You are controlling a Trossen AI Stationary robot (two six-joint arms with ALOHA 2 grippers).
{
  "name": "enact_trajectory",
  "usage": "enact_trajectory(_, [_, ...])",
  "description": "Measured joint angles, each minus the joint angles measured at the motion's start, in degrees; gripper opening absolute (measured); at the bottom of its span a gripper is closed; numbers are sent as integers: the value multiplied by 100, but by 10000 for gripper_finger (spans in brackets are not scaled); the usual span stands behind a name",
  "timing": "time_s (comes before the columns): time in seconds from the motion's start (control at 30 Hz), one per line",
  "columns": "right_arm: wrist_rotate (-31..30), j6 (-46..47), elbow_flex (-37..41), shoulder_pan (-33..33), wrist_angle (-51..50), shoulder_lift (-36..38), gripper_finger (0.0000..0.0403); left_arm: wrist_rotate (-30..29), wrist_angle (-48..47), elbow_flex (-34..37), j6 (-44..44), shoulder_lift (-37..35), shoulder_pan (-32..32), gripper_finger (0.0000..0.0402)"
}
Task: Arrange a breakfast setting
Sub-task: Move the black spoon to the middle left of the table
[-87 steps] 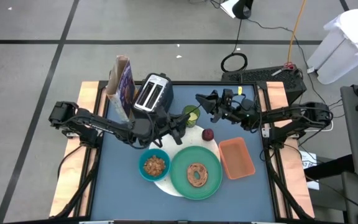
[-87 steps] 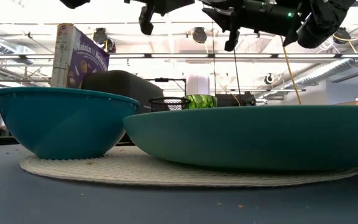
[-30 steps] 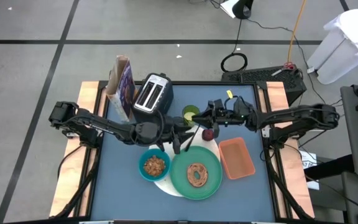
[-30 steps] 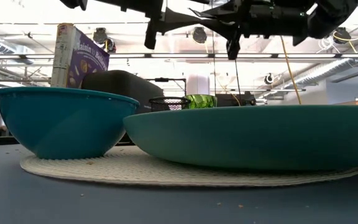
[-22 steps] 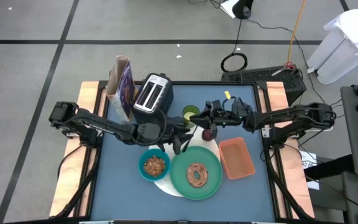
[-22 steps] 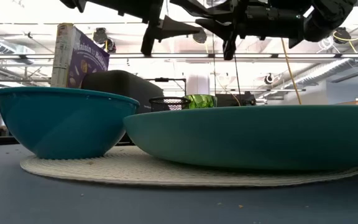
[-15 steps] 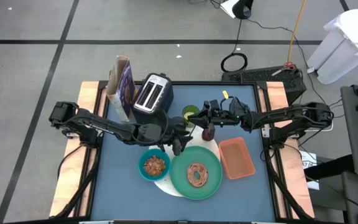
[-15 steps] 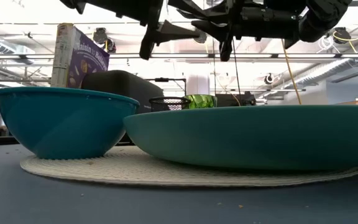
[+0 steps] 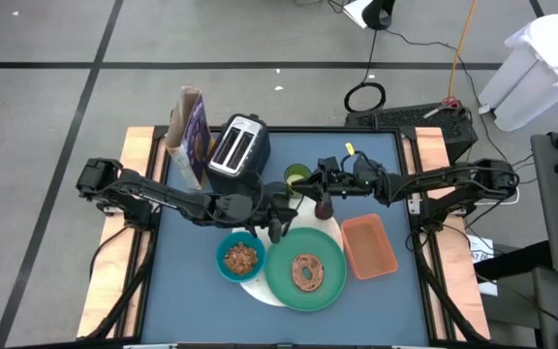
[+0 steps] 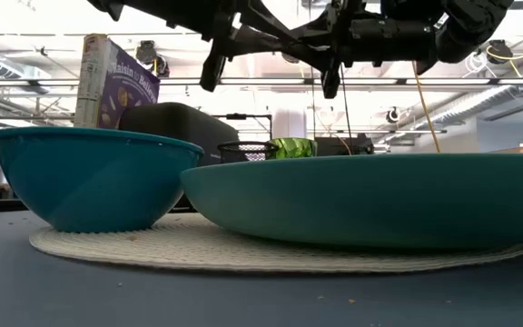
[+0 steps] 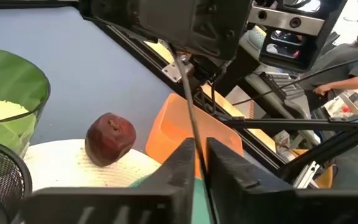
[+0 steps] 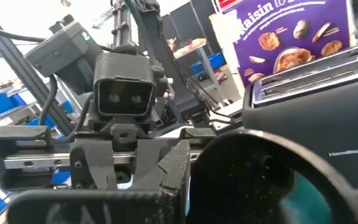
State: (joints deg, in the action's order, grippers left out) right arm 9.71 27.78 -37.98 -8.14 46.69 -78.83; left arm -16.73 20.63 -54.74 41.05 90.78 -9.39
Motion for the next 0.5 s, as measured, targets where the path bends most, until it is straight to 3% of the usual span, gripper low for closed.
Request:
enact_trajectory(0.13, [-153,-58,0,0,-21,2,59,-53,-55,0,66,0,8,11])
enact_trajectory(0.5, [-244,-54,0,0,8,2,59,-58,-87,0,105,0,9,10])
